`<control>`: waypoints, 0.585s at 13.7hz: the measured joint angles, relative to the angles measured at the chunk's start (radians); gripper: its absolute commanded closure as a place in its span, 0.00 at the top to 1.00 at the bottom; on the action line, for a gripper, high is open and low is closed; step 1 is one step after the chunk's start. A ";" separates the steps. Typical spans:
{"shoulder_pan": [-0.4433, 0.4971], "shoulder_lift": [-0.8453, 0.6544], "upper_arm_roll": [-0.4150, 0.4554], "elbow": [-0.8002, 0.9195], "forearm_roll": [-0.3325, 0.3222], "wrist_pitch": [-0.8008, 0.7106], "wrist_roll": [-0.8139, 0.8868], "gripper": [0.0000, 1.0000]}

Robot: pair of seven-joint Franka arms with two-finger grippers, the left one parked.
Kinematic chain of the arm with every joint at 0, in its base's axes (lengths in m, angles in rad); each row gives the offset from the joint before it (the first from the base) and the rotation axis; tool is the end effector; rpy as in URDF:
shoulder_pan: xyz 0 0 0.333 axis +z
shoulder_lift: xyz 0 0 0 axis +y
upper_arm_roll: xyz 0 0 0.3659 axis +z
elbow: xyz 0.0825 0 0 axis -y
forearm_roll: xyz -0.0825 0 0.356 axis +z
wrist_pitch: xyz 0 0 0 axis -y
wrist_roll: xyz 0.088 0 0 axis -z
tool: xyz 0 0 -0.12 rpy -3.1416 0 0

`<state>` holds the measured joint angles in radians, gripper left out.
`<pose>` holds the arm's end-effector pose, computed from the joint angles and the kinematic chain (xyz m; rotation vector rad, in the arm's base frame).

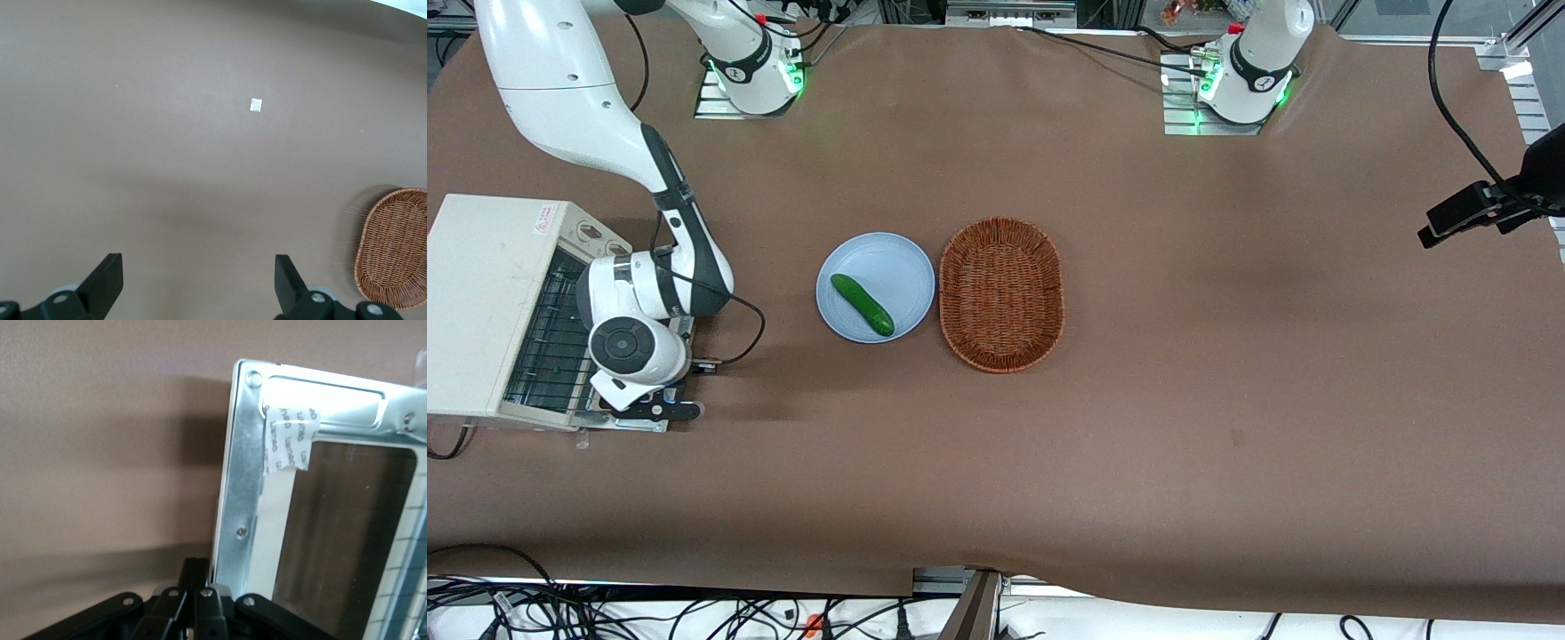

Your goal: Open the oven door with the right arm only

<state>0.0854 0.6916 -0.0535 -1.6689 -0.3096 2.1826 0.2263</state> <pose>0.6733 0.0119 0.2364 2.8424 0.0235 -0.2020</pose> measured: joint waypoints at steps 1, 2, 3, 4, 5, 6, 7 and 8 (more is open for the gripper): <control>-0.003 0.000 0.000 0.000 0.044 -0.009 -0.038 0.00; -0.004 -0.001 0.000 0.002 0.097 -0.023 -0.082 0.00; -0.004 -0.003 0.000 0.006 0.156 -0.045 -0.129 0.00; -0.004 -0.007 0.000 0.012 0.214 -0.063 -0.176 0.26; -0.004 -0.015 0.000 0.020 0.262 -0.074 -0.214 0.95; -0.004 -0.030 0.000 0.029 0.293 -0.086 -0.238 1.00; -0.004 -0.053 0.000 0.037 0.306 -0.106 -0.247 1.00; -0.004 -0.086 0.000 0.045 0.309 -0.131 -0.248 1.00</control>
<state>0.0819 0.6055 -0.0534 -1.6240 -0.0008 2.0520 -0.0216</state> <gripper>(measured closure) 0.744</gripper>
